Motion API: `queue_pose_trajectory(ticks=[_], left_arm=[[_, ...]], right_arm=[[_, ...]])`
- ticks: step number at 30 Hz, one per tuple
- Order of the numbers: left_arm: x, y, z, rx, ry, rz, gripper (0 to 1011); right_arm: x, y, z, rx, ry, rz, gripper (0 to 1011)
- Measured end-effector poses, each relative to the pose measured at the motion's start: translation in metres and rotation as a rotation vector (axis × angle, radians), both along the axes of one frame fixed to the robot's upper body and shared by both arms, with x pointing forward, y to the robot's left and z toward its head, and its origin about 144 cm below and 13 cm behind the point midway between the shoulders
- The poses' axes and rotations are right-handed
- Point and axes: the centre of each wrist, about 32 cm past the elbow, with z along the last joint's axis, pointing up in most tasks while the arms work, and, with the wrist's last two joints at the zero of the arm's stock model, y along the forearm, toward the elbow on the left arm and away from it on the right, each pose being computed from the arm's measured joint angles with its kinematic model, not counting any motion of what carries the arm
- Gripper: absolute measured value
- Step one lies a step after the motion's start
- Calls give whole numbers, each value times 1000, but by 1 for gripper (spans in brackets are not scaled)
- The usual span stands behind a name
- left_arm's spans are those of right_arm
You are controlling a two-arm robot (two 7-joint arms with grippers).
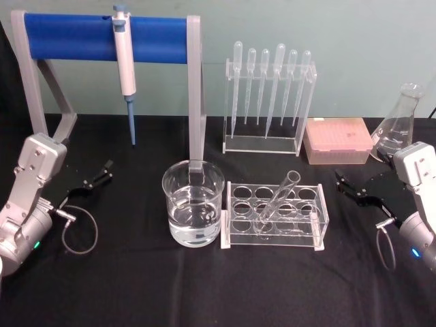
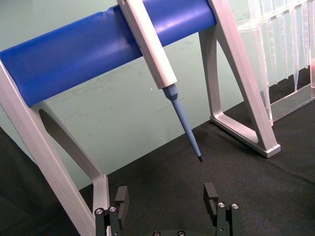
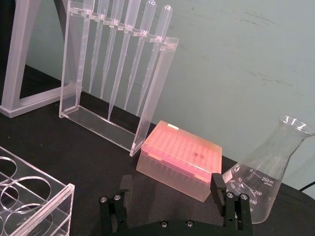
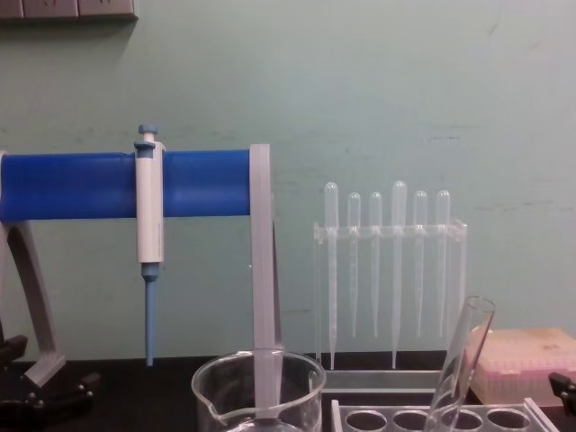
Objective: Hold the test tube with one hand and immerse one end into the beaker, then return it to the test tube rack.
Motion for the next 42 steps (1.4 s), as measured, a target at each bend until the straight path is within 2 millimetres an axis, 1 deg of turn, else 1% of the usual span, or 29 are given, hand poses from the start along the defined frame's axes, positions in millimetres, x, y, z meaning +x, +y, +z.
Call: queue_pose_trajectory(ticks=[31,35,36,39,42], left_arm=[[0,0,0,0,0,0,1000],[0,0,0,0,0,0,1000],[0,0,0,0,0,0,1000],[0,0,0,0,0,0,1000],[0,0,0,0,0,0,1000]], right_arm=[[0,0,1,2,-3,1,1003],[2,-4,12,37,-27,24,1002],[2,-4,12,37,-27,24,1003],[0,-7,22,71,-33,44,1003],[-3,-10,27,89,-35,56,1003]])
